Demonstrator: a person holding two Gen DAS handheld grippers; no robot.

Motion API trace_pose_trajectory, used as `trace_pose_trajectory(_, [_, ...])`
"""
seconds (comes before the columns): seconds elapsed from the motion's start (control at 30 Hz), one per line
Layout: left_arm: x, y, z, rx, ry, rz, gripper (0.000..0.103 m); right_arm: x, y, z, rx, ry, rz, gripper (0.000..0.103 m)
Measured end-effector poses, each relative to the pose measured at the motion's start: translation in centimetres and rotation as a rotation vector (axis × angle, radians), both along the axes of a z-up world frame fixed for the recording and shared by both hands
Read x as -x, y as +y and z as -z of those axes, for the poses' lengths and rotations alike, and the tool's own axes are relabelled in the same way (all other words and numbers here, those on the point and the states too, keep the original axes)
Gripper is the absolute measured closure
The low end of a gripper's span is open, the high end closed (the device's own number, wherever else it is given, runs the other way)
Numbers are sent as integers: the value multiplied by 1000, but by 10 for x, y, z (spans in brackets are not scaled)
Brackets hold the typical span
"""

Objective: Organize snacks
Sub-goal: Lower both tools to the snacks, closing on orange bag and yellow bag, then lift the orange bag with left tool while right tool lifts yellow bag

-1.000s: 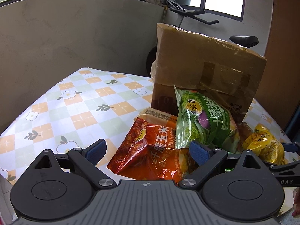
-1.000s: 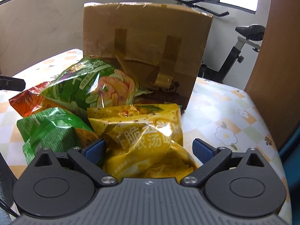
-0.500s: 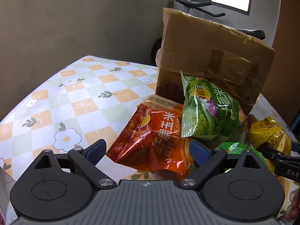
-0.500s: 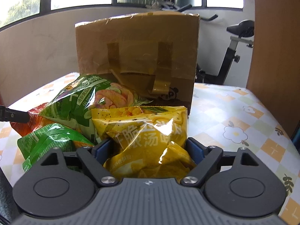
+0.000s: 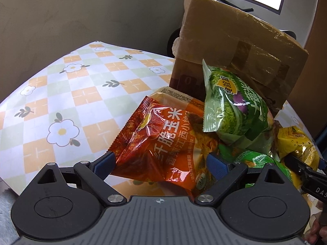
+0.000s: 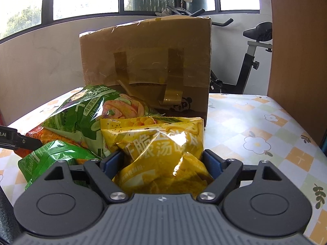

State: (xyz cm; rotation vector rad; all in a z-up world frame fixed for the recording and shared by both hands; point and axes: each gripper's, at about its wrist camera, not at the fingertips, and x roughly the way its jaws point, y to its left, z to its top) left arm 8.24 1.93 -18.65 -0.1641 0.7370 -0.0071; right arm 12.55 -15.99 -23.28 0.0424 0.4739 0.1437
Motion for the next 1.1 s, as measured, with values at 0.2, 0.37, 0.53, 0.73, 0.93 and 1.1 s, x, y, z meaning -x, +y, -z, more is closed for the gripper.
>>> trace_pose_trajectory(0.2, [5,9,-9,10,-33,-50,6,-1,1,-1,6,4,2,18])
trace_pose_trajectory(0.37, [4,21,-7,166,55,-83,6,-1,1,-2,9,4,2,18])
trace_pose_trajectory(0.53, [-1,18,1,186,80,-82,6,-1,1,-1,12,4,0,18])
trace_pose_trajectory(0.73, [-17,20,10,219,52,-113,6,-2,0,-2,13,4,0,18])
trace_pose_trajectory(0.93, [-36,14,16,201,8,-106,6,-1,1,-2,16,5,-1,18])
trace_pose_trajectory(1.1, [-49,11,19,215,-22,-98,6,0,2,-1,21,6,-1,18])
